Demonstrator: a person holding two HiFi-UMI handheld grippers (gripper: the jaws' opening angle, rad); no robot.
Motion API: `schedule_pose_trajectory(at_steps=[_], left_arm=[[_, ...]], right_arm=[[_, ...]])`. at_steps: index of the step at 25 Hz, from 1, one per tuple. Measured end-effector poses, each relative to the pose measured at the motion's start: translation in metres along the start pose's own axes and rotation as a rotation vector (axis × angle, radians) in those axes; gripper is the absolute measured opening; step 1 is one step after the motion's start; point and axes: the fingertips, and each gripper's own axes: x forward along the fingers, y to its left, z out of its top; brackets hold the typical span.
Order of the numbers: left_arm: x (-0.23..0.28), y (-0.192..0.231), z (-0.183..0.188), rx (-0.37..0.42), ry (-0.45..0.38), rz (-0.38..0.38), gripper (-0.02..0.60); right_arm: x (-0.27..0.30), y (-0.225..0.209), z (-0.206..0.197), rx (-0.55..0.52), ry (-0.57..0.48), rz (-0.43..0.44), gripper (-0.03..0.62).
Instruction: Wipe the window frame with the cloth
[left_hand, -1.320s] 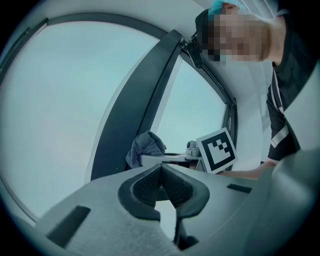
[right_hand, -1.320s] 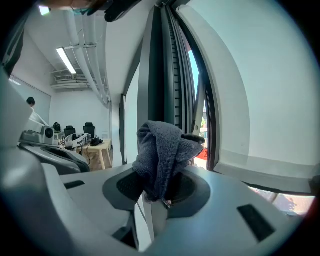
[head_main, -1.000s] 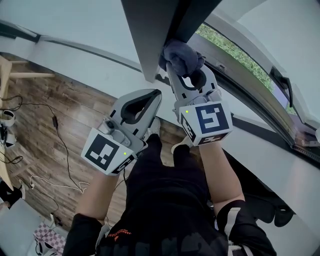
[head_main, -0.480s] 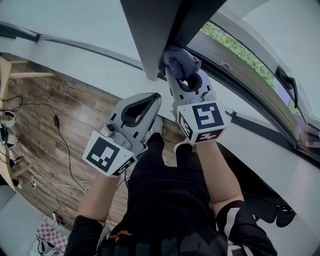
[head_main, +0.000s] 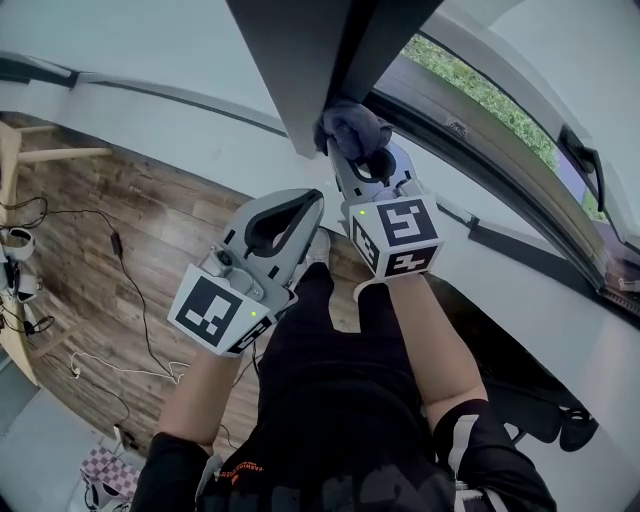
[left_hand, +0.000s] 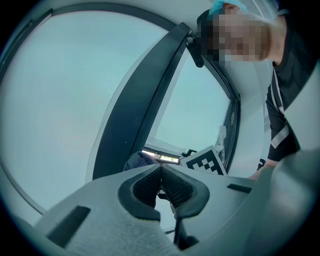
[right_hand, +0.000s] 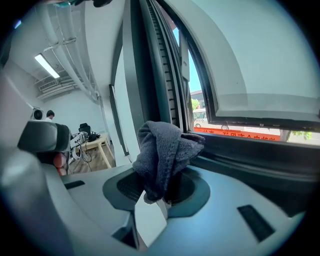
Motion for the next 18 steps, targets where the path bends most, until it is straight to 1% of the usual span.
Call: schedule_pose_trajectory(at_steps=[7,18], left_arm=[[0.002,0.003,-0.01,-0.003,0.028,-0.004,0.02],[0.006,-0.001,-0.013,0.0,0.043,-0.019,0.02]], right_arm=[[0.009,-0.006,-0.02,0.03,0.028,-0.008,0.11],[0.008,-0.011,-0.03,0.041,0.038,-0.021,0.11]])
